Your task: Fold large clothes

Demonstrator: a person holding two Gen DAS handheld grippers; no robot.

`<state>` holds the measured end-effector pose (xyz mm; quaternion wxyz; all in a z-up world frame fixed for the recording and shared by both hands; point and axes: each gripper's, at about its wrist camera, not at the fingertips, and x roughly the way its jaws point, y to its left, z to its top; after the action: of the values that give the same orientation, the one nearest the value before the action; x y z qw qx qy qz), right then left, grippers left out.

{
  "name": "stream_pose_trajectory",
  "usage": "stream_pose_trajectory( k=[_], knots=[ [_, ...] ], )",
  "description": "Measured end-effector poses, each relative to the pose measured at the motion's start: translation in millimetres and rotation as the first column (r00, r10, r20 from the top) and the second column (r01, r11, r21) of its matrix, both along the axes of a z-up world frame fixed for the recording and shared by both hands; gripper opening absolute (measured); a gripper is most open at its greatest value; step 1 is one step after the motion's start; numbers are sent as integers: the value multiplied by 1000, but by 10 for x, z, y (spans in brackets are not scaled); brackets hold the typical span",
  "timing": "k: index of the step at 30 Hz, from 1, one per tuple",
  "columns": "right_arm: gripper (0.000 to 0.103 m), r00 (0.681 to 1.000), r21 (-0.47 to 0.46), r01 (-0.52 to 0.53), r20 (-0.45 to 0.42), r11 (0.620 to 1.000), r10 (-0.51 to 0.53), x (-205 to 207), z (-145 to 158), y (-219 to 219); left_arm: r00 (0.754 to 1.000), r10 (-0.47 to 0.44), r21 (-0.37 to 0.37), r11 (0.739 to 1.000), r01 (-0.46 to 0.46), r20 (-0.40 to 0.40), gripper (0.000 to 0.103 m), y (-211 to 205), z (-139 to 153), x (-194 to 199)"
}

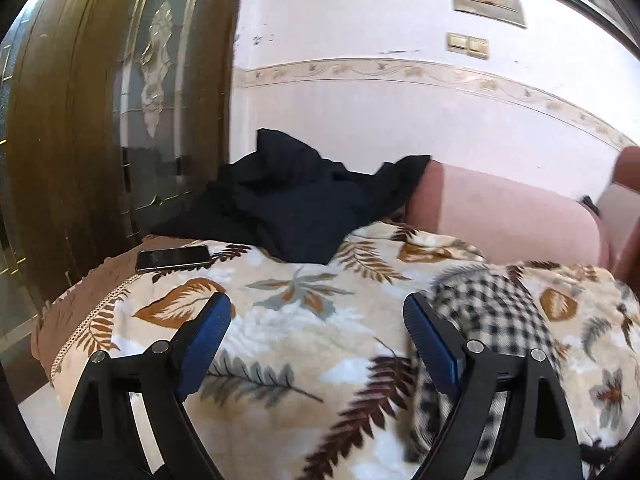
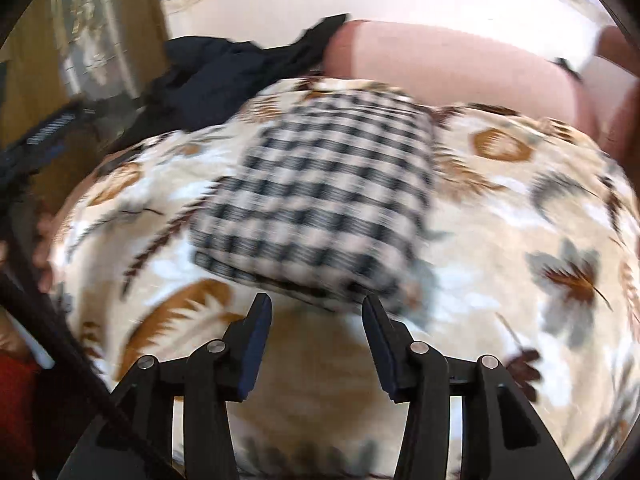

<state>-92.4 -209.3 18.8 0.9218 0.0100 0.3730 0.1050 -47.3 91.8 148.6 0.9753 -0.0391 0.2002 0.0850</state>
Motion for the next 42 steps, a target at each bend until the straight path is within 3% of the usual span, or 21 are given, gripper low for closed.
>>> stream_pose_trajectory(
  k=[5, 9, 12, 14, 16, 19, 25, 29, 33, 35, 39, 42],
  knots=[
    [55, 997, -10, 78, 7, 997, -78, -79, -144, -197, 986, -102, -36, 995, 98, -130, 87, -204, -181, -207],
    [55, 994, -30, 113, 15, 993, -112, -46, -214, -238, 959, -151, -54, 988, 142, -239, 87, -382, -439, -342],
    [55, 993, 7, 119, 27, 993, -119, -11, -180, -266, 932, -189, -38, 982, 186, -309, 87, -540, -634, -322],
    [49, 992, 30, 118, 50, 993, -120, 50, -112, -275, 917, -204, -31, 978, 206, -342, 87, -609, -722, -274],
    [40, 993, 1, 101, 55, 995, -101, 155, -95, -207, 911, -217, -43, 975, 216, -352, 87, -626, -771, -259],
    [39, 995, -29, 96, 41, 995, -95, 342, -176, -139, 905, -223, -54, 974, 219, -363, 87, -632, -817, -230],
    [39, 980, 43, 181, -97, 983, -176, 626, -390, -385, 895, -216, -61, 976, 209, -390, 87, -550, -889, -166],
    [40, 975, 8, 220, -37, 975, -219, 426, -220, -434, 884, -212, -91, 977, 192, -416, 87, -471, -939, -100],
    [40, 966, 65, 232, 100, 970, -238, 322, 62, -403, 877, -223, -116, 975, 191, -426, 87, -493, -962, -63],
    [40, 975, 84, 195, 89, 977, -203, 414, 51, -344, 875, -228, -101, 974, 205, -428, 87, -541, -969, -69],
    [40, 987, 34, 161, -31, 986, -160, 621, -305, -229, 874, -228, -68, 973, 220, -430, 87, -598, -993, -89],
    [47, 984, 43, 179, 1, 983, -179, 515, -242, -260, 874, -229, -71, 973, 220, -428, 87, -599, -1014, -88]
  ],
)
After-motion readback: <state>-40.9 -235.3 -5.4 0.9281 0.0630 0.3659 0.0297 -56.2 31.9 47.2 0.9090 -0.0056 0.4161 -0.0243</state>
